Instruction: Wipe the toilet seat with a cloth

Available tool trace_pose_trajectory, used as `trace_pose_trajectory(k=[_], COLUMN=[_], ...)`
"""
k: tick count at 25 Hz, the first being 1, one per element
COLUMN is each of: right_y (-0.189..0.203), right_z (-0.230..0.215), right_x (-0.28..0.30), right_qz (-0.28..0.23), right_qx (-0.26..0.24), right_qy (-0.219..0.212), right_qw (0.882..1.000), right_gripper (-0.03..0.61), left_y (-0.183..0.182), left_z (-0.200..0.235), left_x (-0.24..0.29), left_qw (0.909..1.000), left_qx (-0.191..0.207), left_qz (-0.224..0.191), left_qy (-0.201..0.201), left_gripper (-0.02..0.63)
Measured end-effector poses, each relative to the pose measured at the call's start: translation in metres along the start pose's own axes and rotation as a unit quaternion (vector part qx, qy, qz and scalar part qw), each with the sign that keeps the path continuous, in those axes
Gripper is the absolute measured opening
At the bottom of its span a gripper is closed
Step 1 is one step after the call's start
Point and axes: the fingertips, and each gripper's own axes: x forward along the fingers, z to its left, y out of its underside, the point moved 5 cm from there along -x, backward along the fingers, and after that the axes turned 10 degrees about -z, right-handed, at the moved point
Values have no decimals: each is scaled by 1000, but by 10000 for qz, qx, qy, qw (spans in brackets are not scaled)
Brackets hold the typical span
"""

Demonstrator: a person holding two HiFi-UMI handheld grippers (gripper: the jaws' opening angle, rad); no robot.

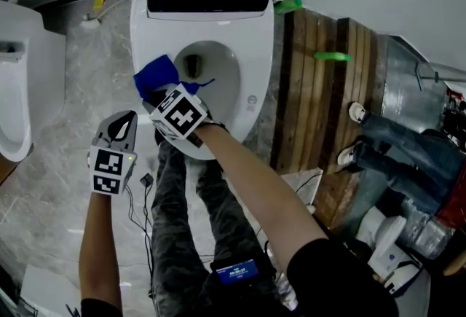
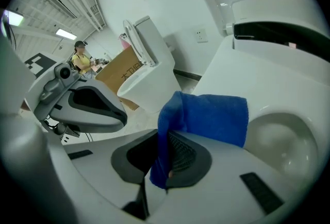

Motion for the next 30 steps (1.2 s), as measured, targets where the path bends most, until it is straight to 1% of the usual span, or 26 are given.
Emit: trace_pose_trajectory(k=[12, 17, 24, 27, 30], right_y=[87, 121, 164, 180, 199], right_z=[49, 65, 70, 72, 71], right_x=[-35, -53, -84, -99, -117], right_qz=[418, 469, 544, 558, 626], right_qx=[-148, -69, -21, 107, 160], right_qy=[-231, -310, -257, -330, -302], right_qw=[9988, 9984, 9982, 9978, 9975], right_gripper=[44, 44, 44, 44, 44], left_y=[28, 34, 38, 40, 40], left_z=[-65, -92, -130, -147, -165], left_x=[-11, -11, -5, -3, 1], left_qw=[10000, 10000, 9999, 9999, 9997], left_qx=[-47, -33, 78, 120, 169], left_qz=[57, 69, 73, 93, 121], left_qy=[-48, -28, 49, 79, 129], left_gripper=[12, 12, 12, 12, 12])
